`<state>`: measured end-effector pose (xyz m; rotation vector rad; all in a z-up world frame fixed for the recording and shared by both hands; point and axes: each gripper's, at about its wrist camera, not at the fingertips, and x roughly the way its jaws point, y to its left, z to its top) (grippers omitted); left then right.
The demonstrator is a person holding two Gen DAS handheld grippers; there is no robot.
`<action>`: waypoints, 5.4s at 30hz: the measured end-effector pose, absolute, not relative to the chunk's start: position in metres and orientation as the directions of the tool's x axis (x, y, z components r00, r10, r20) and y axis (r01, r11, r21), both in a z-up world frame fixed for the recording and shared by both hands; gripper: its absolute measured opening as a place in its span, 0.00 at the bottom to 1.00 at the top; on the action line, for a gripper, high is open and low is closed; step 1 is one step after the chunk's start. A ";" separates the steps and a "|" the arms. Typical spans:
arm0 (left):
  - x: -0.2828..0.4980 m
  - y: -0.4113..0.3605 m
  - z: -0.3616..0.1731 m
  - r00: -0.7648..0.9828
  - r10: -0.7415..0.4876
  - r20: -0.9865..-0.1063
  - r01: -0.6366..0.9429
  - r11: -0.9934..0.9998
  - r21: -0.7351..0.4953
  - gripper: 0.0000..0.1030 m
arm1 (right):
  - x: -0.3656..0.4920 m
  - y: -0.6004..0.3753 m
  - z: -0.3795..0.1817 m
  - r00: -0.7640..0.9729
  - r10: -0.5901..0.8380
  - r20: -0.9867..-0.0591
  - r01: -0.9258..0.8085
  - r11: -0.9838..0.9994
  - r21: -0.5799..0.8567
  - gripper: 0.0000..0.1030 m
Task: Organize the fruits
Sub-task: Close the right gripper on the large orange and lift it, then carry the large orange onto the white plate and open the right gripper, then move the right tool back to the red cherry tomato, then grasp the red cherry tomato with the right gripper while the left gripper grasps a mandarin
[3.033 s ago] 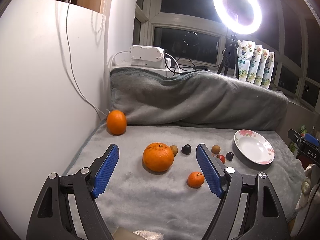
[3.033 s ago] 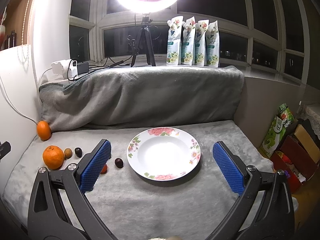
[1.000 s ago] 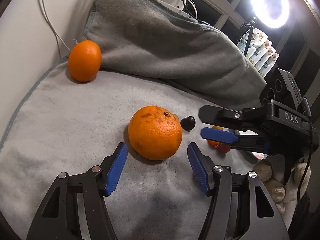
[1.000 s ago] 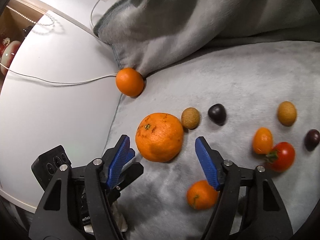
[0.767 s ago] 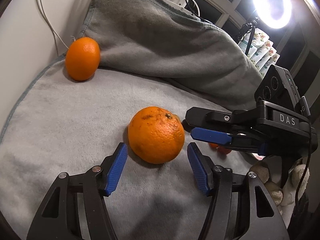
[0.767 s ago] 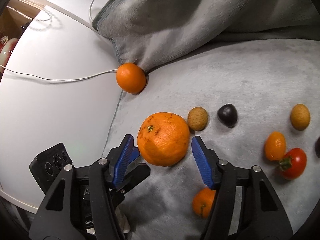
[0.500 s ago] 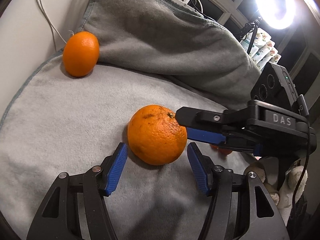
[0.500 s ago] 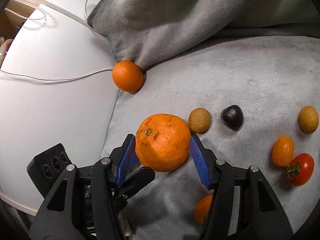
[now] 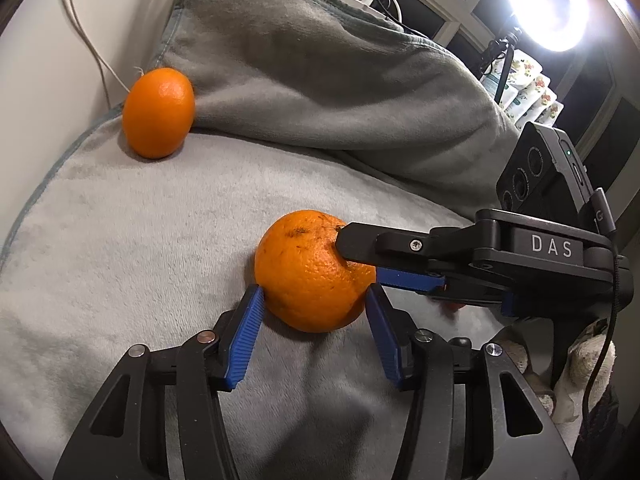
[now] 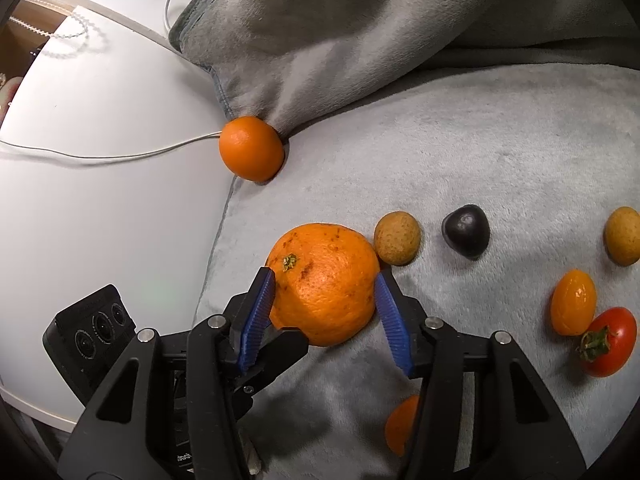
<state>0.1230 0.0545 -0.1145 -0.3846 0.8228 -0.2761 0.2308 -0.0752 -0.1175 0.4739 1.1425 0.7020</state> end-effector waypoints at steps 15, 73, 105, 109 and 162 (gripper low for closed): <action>0.109 0.034 -0.096 0.688 -0.343 -0.640 0.111 0.921 -0.374 0.50 | 0.212 -0.094 -0.103 0.279 0.726 -0.629 -0.288 0.688 0.667 0.52; 0.119 -0.213 -0.071 0.535 -0.568 -0.626 0.513 0.807 -0.293 0.48 | 0.124 -0.353 -0.074 0.659 0.482 -0.578 -0.055 0.797 0.602 0.51; 0.083 -0.097 -0.064 0.637 -0.467 -0.614 0.365 0.883 -0.293 0.49 | 0.091 -0.322 -0.045 0.779 0.307 -0.546 -0.127 0.931 0.342 0.87; 0.075 -0.074 -0.067 0.658 -0.420 -0.625 0.319 0.907 -0.274 0.49 | 0.090 -0.309 -0.041 0.779 0.303 -0.548 -0.155 0.941 0.300 0.87; 0.103 -0.042 -0.119 0.587 -0.368 -0.721 0.235 0.930 -0.283 0.42 | 0.176 -0.173 -0.122 0.527 0.374 -0.763 -0.391 0.904 0.173 0.38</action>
